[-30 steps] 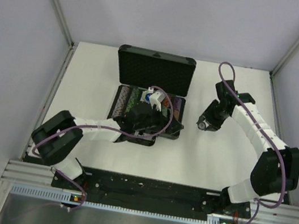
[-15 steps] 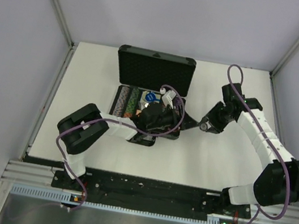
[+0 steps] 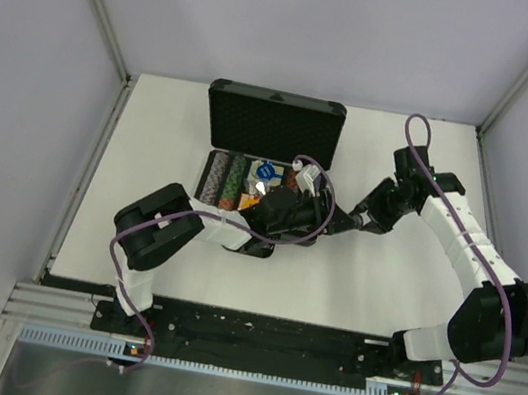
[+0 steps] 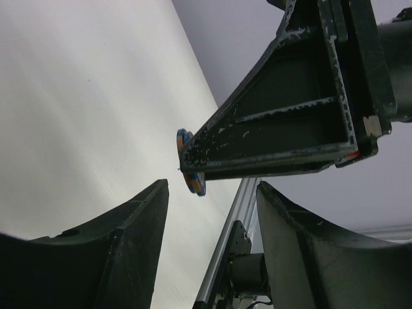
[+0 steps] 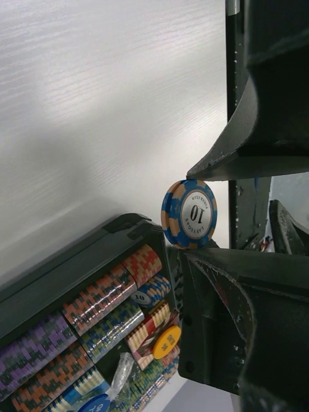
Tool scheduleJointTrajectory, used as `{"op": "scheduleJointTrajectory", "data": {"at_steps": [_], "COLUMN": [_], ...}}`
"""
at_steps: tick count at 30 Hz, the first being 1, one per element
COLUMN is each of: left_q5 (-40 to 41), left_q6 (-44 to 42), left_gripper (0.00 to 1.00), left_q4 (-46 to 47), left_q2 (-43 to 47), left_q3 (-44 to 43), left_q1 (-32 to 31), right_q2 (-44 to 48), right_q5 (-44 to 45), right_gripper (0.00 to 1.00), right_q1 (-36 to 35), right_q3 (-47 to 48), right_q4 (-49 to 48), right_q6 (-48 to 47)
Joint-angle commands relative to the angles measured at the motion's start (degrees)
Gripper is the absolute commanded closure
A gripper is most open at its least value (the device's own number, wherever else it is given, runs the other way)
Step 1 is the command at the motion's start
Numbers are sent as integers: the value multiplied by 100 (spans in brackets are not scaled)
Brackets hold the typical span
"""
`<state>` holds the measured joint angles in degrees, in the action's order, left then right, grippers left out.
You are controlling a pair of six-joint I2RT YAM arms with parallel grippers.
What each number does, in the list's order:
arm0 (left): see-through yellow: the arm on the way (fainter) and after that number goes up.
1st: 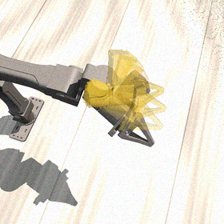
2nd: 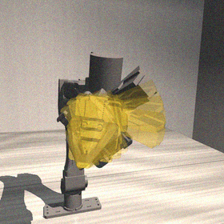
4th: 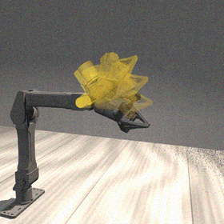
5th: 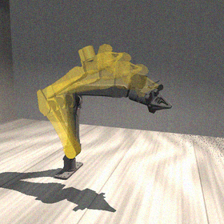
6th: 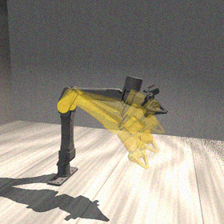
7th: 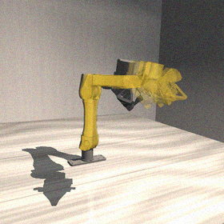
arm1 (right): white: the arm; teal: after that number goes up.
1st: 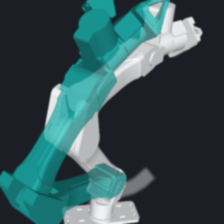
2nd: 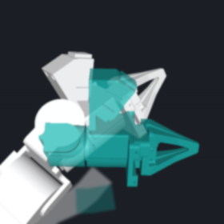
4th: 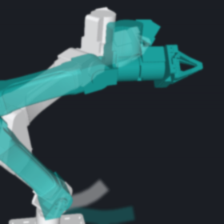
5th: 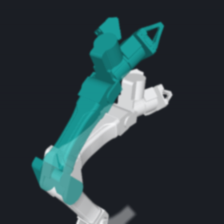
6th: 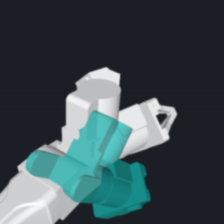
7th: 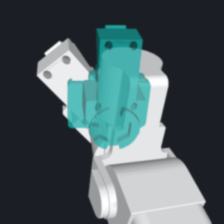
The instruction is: Pack up texas hold em set
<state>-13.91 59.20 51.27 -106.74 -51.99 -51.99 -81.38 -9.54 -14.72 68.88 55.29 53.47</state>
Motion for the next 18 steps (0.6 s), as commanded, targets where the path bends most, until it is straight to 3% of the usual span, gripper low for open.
{"op": "scheduleJointTrajectory", "data": {"at_steps": [1,10,14,17,18], "left_q5": [125,258,222,187,144], "left_q6": [197,127,92,13,-22], "left_gripper": [41,60,80,100,100], "left_q4": [182,-442,-582,-784,-811], "left_q2": [-136,-110,-102,-84,-84], "left_q3": [-452,-699,-769,-865,-901], "left_q1": [-31,-40,-40,-31,-31], "right_q2": [96,105,70,61,61], "right_q5": [-171,-364,-329,-311,-346], "right_gripper": [88,88,88,89,90], "right_q1": [57,83,75,83,75], "right_q3": [117,-182,-208,-235,-252], "right_q4": [-167,-449,-457,-501,-562], "right_q6": [146,286,269,234,182]}}
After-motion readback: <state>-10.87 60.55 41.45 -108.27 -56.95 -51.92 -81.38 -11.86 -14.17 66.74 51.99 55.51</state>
